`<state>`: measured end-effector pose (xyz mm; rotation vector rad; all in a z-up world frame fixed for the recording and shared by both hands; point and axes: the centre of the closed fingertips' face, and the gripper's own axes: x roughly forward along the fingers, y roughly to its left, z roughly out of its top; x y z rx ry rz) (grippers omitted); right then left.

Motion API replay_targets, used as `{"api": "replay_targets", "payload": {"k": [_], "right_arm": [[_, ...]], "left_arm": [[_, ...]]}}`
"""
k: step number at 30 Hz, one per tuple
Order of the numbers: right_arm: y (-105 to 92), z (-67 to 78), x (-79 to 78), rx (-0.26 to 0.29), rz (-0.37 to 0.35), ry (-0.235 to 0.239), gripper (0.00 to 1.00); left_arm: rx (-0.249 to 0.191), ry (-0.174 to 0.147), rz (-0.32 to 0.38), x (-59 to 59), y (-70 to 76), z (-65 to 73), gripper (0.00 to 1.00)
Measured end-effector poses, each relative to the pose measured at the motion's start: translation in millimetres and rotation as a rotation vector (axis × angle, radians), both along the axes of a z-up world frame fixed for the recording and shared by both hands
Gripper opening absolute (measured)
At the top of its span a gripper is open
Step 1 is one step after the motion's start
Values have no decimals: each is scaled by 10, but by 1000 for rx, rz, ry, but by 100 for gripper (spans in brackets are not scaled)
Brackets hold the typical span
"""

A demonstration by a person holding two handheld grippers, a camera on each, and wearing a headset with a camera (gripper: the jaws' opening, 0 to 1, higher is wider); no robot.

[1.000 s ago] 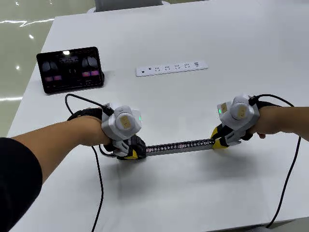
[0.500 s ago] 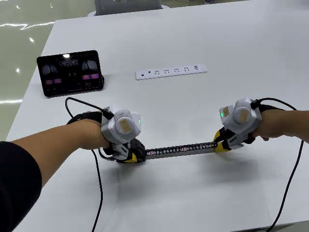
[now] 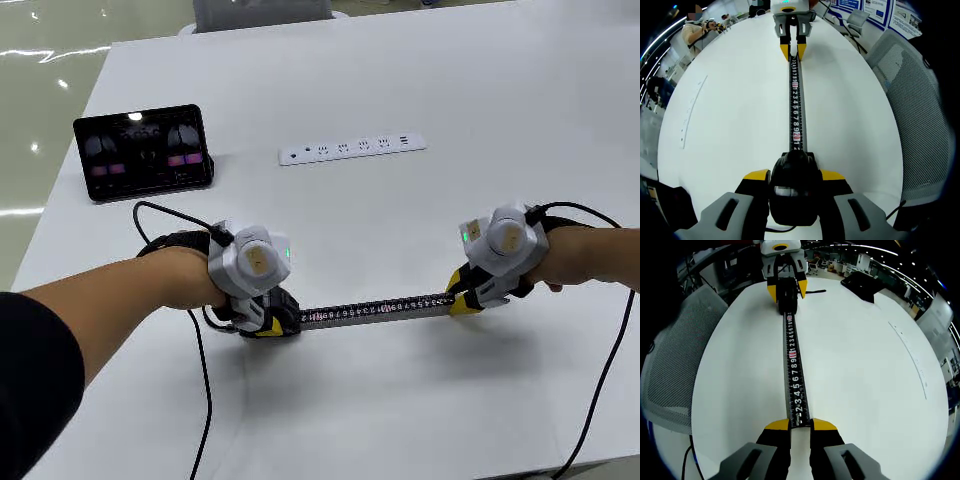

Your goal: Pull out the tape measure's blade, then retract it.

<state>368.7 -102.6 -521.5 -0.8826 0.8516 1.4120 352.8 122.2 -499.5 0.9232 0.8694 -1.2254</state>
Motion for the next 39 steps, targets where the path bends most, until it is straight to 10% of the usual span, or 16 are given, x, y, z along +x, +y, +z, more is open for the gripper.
{"api": "replay_targets", "payload": {"k": [39], "right_arm": [[-49, -13, 18, -66, -8, 3, 12]], "left_arm": [[29, -16, -18, -9, 35, 2, 32]]}}
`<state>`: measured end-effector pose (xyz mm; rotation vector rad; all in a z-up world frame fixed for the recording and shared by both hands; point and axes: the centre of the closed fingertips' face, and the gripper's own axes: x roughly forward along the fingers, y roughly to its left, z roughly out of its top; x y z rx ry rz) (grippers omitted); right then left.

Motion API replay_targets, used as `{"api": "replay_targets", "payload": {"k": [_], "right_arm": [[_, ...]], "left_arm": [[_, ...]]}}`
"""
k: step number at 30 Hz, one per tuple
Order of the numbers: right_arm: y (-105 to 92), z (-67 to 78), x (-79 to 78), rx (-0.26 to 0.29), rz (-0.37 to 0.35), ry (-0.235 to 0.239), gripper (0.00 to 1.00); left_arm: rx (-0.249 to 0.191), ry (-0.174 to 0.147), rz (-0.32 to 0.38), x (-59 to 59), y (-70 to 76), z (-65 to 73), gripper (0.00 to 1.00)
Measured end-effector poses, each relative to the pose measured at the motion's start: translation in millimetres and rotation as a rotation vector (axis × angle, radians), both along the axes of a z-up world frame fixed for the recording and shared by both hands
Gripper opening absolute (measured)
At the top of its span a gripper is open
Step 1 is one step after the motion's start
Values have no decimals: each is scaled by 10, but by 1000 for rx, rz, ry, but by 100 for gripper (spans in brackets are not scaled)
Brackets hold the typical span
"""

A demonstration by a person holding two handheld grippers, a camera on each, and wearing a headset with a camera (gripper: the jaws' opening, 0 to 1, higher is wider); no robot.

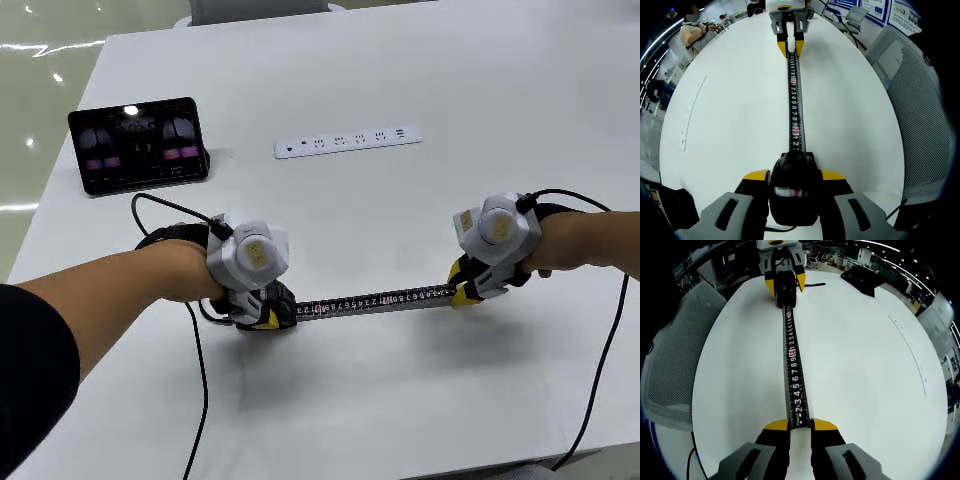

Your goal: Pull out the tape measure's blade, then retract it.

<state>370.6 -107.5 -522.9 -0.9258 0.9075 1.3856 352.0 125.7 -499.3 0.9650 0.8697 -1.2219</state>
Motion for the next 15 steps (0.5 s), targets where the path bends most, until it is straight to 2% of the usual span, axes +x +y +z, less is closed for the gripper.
{"api": "replay_targets", "payload": {"k": [11, 15], "right_arm": [[-11, -16, 12, -30, -19, -11, 13], [-15, -11, -4, -37, -10, -15, 13]], "left_arm": [[3, -17, -5, -8, 0, -6, 32], [24, -25, -7, -12, 1, -4, 32]]}}
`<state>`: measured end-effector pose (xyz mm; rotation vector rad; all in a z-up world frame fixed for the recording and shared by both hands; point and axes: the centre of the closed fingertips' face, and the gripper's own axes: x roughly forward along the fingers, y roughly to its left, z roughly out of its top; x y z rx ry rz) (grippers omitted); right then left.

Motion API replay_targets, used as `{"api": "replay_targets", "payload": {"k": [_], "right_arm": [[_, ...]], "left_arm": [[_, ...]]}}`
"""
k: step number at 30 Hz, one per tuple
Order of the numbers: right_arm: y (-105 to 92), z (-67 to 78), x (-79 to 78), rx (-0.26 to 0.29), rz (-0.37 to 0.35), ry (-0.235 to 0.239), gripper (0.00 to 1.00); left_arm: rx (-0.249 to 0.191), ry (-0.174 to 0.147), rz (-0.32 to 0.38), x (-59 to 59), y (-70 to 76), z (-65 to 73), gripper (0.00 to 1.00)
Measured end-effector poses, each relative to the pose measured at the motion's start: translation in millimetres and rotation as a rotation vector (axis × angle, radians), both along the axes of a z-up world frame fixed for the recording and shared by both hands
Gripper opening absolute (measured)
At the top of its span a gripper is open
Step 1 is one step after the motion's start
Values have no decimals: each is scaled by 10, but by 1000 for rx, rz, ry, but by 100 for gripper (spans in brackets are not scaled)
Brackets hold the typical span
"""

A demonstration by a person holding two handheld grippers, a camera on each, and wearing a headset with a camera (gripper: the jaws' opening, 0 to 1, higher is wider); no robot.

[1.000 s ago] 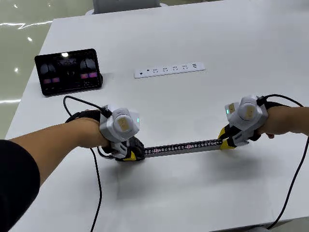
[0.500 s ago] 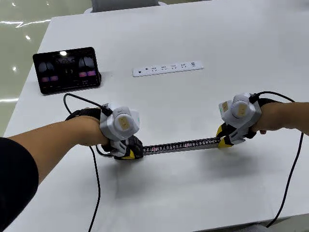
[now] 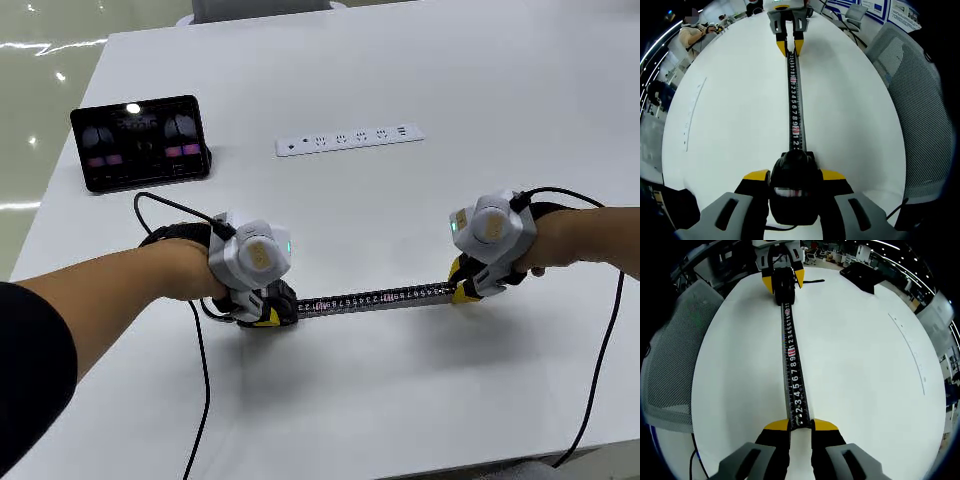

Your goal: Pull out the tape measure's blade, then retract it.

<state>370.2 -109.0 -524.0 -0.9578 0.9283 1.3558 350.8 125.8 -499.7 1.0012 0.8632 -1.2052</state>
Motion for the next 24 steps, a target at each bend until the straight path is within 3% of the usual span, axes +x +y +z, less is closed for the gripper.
{"api": "replay_targets", "payload": {"k": [5, 10, 16, 21, 24], "right_arm": [[3, 11, -12, -8, 37, -34, 13], [-8, 28, -17, 20, 11, -45, 13], [-5, 30, -40, 13, 11, -51, 16], [-20, 67, 14, 37, -9, -64, 16], [-27, 123, 46, 64, -45, -74, 18]], "left_arm": [[10, -21, -4, 35, 6, 72, 32], [-4, -15, 48, 67, 65, 142, 35], [-16, -15, 94, 76, 151, 189, 36], [-42, -17, 141, 63, 219, 214, 39], [-86, -2, 193, 54, 219, 235, 44]]}}
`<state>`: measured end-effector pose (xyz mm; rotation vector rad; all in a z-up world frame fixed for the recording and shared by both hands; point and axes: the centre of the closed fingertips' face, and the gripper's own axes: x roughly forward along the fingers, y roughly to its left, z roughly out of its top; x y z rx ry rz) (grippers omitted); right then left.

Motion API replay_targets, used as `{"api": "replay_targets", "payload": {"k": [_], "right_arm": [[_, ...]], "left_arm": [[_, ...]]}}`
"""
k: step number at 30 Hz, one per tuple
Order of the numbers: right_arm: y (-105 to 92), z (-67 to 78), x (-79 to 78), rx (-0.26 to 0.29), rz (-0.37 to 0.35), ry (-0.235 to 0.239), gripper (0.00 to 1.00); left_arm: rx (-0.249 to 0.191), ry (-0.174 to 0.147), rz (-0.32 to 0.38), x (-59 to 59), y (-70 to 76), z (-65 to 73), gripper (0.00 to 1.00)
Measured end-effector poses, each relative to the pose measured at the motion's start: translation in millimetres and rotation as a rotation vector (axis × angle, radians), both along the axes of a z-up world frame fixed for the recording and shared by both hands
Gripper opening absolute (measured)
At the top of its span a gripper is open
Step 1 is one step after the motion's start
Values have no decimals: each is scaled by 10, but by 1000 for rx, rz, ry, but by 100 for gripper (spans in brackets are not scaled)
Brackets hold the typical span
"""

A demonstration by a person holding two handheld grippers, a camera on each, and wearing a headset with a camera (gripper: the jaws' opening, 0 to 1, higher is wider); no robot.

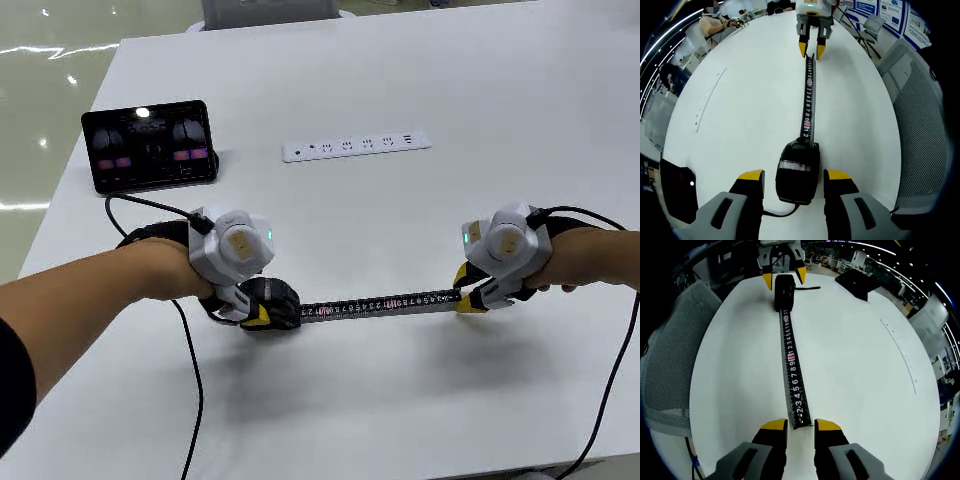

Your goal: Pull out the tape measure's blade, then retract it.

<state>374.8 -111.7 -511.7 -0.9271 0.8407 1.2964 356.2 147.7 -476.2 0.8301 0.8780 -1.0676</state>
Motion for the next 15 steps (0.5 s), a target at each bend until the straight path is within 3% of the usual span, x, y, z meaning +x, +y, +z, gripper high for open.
{"api": "replay_targets", "payload": {"k": [4, 10, 12, 15], "right_arm": [[-20, 63, 33, 40, -65, -10, 19], [-60, 121, 47, 130, -216, -8, 24], [-61, 159, 29, 146, -231, -13, 26], [-75, 204, -25, 166, -265, -26, 29]], "left_arm": [[-59, 8, 58, -5, 4, 30, 50], [-110, 8, 111, -56, 29, 84, 54], [-117, 10, 120, -72, 54, 82, 55], [-170, 25, 177, -94, 66, 97, 60]]}}
